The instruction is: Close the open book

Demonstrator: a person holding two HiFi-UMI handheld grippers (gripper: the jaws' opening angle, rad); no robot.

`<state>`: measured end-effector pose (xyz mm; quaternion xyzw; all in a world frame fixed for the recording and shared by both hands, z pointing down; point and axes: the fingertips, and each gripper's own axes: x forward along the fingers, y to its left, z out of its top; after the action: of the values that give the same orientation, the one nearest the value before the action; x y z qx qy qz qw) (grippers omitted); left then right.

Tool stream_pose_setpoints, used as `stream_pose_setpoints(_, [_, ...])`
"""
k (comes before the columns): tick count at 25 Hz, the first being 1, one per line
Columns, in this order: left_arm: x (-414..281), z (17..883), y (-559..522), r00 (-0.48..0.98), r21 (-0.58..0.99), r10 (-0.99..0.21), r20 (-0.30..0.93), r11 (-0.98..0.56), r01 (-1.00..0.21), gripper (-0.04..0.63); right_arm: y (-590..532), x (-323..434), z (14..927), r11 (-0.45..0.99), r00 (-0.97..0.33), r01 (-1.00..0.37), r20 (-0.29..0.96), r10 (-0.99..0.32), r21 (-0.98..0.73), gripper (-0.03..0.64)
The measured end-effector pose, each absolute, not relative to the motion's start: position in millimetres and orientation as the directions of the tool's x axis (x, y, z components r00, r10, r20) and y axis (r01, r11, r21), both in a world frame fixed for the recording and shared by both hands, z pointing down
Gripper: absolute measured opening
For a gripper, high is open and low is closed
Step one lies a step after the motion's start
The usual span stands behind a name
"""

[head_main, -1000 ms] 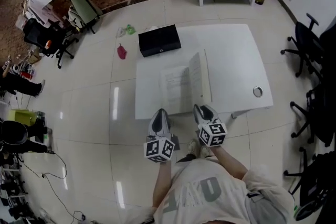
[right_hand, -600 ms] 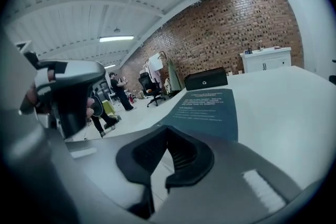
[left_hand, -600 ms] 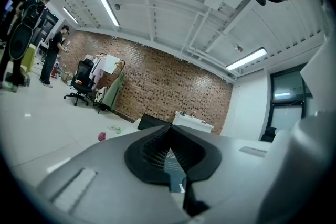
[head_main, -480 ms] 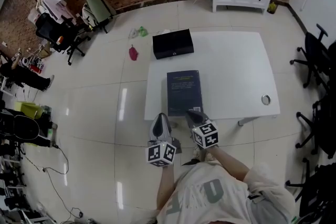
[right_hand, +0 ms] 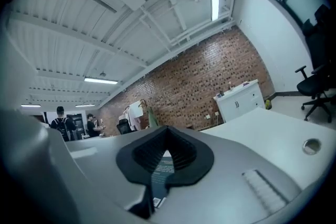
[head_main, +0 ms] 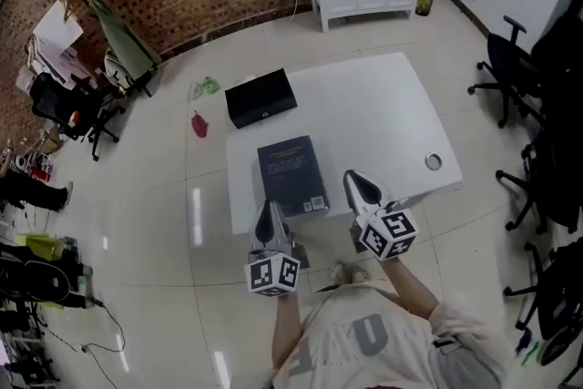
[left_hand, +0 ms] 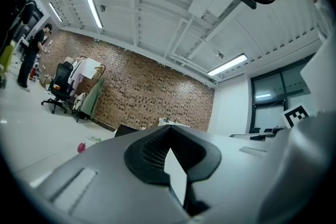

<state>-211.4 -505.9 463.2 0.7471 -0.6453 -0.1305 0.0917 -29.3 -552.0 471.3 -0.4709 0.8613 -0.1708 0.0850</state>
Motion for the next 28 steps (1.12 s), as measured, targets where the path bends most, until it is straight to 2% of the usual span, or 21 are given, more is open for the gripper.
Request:
stream_pose_setpoints(5, [-203.1,451.3,-507.1,0.18,0.31,-0.978,-0.109,-0.205,-0.928,0.016,-545.0,3.3,464.3,0.418,-0.432,-0.872,-0.004,-0.902,-0.255,0.003])
stream_pose_setpoints(9, [-208.8,439.9,-506.3,0.229,0.351,-0.961,-0.155,-0.271,-0.897,0.017,-532.5,2.1,472.4,0.402,-0.419,-0.882,0.016,-0.908,-0.246,0.003])
stream_pose_setpoints(12, [-203.6,459.8,-506.8,0.281,0.346,-0.95,-0.136,-0.312,-0.885,0.016,-515.3,7.6,477.6,0.357,-0.368,-0.914,0.026,-0.929,-0.191,0.003])
stream_pose_setpoints(14, [-201.7,472.2,-503.7,0.306,0.416,-0.944,-0.127,-0.33,-0.847,0.017,-502.4,5.6,488.3,0.336,-0.347,-0.929,0.05,-0.937,-0.156,0.003])
stream_pose_setpoints(17, [-205.4,472.7,-493.1,0.313,0.558,-0.932,-0.184,-0.361,-0.747,0.015,-484.6,-6.3,504.2,0.349,-0.366,-0.922,0.079,-0.927,-0.166,0.003])
stream_pose_setpoints(19, [-194.3,467.6,-479.5,0.336,0.54,-0.922,-0.19,-0.384,-0.749,0.015,-467.0,-3.1,506.9,0.354,-0.371,-0.92,0.085,-0.925,-0.171,0.003])
stream_pose_setpoints(21, [-180.0,461.4,-461.1,0.366,0.508,-0.91,-0.195,-0.413,-0.756,0.015,-441.5,8.4,500.6,0.336,-0.349,-0.927,0.055,-0.935,-0.169,0.003])
stream_pose_setpoints(24, [-161.0,452.9,-431.5,0.385,0.549,-0.89,-0.243,-0.454,-0.702,0.015,-394.2,28.2,479.6,0.314,-0.313,-0.941,-0.028,-0.949,-0.13,0.003])
stream_pose_setpoints(28, [-120.1,437.4,-361.1,0.417,0.551,-0.858,-0.301,-0.513,-0.658,0.015,-314.3,66.4,471.2,0.305,-0.298,-0.945,-0.074,-0.952,-0.114,0.003])
